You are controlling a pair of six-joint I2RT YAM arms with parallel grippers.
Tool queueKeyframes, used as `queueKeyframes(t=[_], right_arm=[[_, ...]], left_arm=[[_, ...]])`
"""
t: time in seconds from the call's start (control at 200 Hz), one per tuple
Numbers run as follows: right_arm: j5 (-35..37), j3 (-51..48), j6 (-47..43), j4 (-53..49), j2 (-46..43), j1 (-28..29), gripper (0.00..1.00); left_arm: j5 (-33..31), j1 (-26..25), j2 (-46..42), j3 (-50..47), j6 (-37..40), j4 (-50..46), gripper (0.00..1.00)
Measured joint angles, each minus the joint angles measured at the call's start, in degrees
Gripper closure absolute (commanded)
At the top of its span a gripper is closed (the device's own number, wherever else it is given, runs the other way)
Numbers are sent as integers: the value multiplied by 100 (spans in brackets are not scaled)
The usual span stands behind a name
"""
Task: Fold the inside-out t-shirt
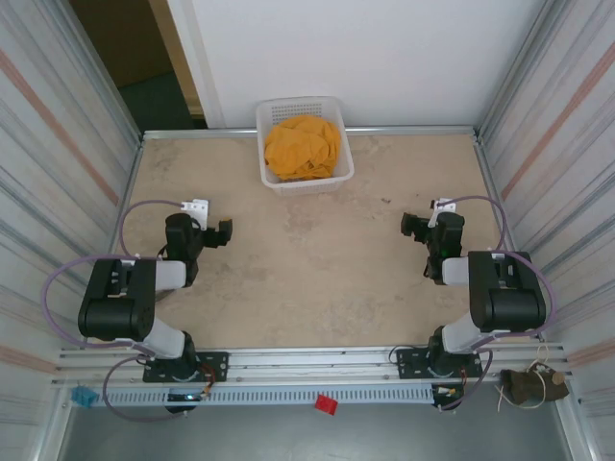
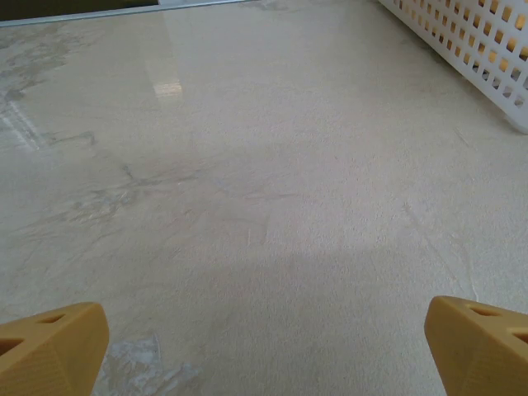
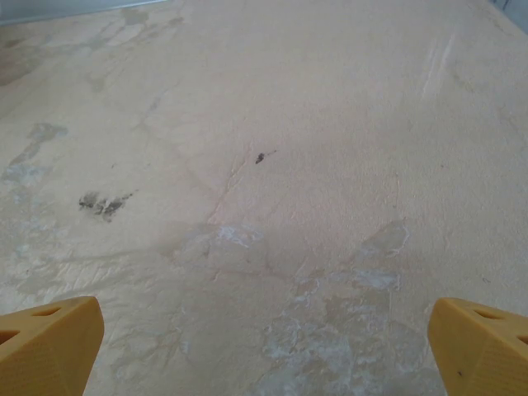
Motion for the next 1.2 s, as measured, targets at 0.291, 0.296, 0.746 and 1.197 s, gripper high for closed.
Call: queueKeyframes(t=[0.291,0.296,0.746,1.197], right_arm=[[-17,4,-4,-4,0,-28,1],[-17,4,-7,-4,0,-28,1],[-20,13,-4,-4,0,-37,1],[817,1657,490,-2745,-1373,101,1]], left_arm=[[2,39,0,0,-37,-2,1],[2,39,0,0,-39,-2,1],[4,66,0,0,-48,-2,1],[-476,-166,-671,1473,-308,-2133,1]])
